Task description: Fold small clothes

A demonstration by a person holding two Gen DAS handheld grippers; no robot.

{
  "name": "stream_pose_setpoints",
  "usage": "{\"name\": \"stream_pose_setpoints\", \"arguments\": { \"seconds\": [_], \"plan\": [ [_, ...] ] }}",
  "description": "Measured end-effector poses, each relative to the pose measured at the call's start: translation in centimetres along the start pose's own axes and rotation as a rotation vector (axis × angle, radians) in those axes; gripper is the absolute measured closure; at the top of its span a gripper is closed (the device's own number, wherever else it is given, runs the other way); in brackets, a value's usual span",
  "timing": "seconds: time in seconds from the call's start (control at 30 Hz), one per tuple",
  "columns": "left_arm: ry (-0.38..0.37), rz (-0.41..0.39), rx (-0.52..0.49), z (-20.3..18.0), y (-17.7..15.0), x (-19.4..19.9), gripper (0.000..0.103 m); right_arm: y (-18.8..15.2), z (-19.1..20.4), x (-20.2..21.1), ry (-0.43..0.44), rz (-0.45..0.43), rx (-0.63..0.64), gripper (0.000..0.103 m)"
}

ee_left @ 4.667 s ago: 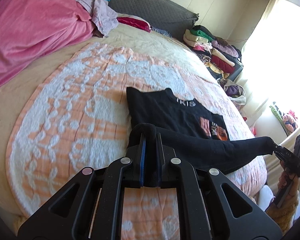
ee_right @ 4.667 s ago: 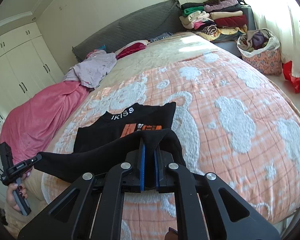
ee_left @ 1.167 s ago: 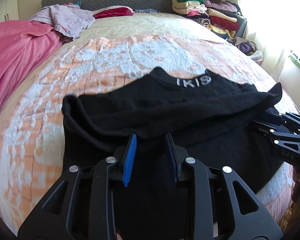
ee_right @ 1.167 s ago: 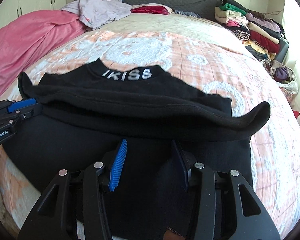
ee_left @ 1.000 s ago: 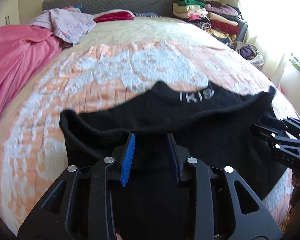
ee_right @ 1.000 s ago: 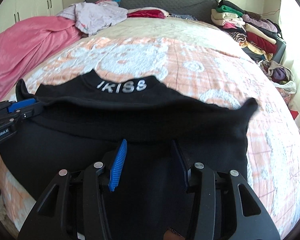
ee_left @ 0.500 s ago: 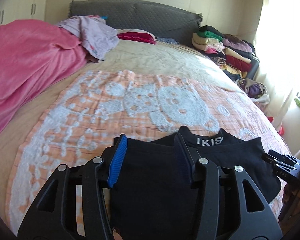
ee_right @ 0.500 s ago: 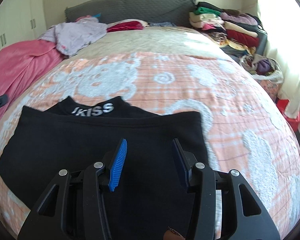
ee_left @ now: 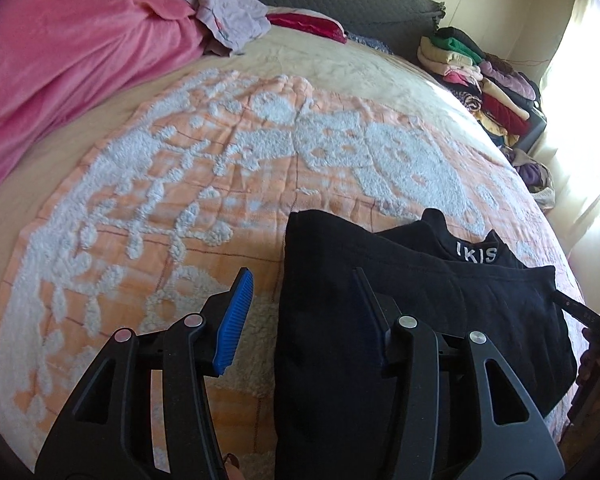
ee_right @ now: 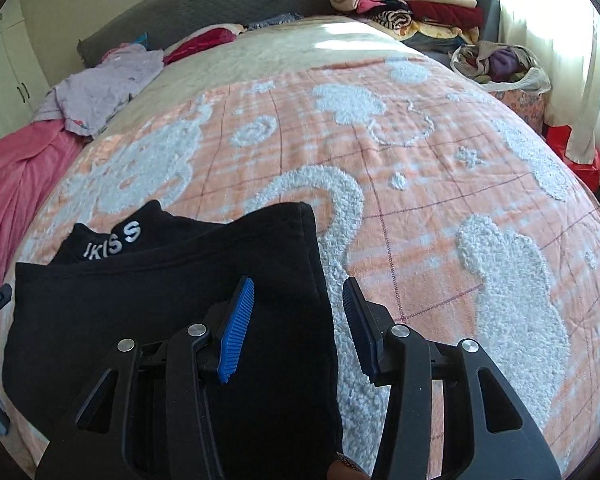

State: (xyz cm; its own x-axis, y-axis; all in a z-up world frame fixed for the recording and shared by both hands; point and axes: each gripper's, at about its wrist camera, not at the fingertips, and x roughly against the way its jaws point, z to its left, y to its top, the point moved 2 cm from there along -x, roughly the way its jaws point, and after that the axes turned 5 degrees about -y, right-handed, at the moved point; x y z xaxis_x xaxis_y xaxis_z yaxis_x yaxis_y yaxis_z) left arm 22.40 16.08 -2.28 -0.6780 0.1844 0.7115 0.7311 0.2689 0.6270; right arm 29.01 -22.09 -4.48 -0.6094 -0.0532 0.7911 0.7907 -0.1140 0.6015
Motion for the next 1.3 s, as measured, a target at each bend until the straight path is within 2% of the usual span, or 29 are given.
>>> {"name": "stream_pose_setpoints", "arguments": {
  "seconds": [0.07, 0.13, 0.17, 0.2, 0.23, 0.27, 0.47, 0.67, 0.87, 1.1, 1.3],
  "plan": [
    [-0.02, 0.011, 0.003, -0.1, -0.1, -0.6, 0.062, -0.1, -0.1, -0.4, 0.026, 0.007, -0.014, 0.059],
    [-0.027, 0.023, -0.002, -0.4, -0.2, -1.3, 0.077, -0.2, -0.3, -0.3, 0.069, 0.005, -0.033, 0.07],
    [-0.022, 0.028, -0.006, -0.5, -0.4, -1.6, 0.091, -0.3, -0.3, -0.2, 0.087, 0.001, -0.041, 0.078],
    [-0.022, 0.028, -0.01, -0.5, -0.4, -1.7, 0.095, -0.4, -0.3, 0.0, 0.101, -0.004, -0.04, 0.082],
    [-0.02, 0.024, -0.014, -0.6, -0.5, -1.7, 0.096, -0.4, -0.2, 0.2, 0.108, -0.011, -0.036, 0.092],
    [-0.022, 0.017, -0.018, -0.7, -0.5, -1.5, 0.098, -0.4, 0.0, 0.6, 0.107, -0.027, -0.025, 0.094],
    [-0.033, -0.085, -0.072, -1.8, 0.7, 1.5, 0.1, 0.0, 0.1, 3.0, 0.106, -0.103, 0.005, 0.095],
    [-0.027, -0.128, -0.097, -2.5, 2.7, 2.3, 0.1, 1.5, 0.0, 4.7, 0.087, -0.176, 0.007, 0.095],
    [0.003, -0.114, -0.102, -2.7, 3.2, 0.4, 0.1, 2.3, 0.1, 3.3, 0.06, -0.168, 0.01, 0.095],
    [0.06, -0.043, -0.097, -1.7, 1.9, -2.4, 0.1, 1.1, -0.2, 0.5, 0.002, -0.097, 0.006, 0.095],
    [0.074, -0.022, -0.086, -1.3, 0.9, -3.0, 0.099, -0.1, -0.5, -0.5, -0.044, -0.063, -0.007, 0.092]
  ]
}}
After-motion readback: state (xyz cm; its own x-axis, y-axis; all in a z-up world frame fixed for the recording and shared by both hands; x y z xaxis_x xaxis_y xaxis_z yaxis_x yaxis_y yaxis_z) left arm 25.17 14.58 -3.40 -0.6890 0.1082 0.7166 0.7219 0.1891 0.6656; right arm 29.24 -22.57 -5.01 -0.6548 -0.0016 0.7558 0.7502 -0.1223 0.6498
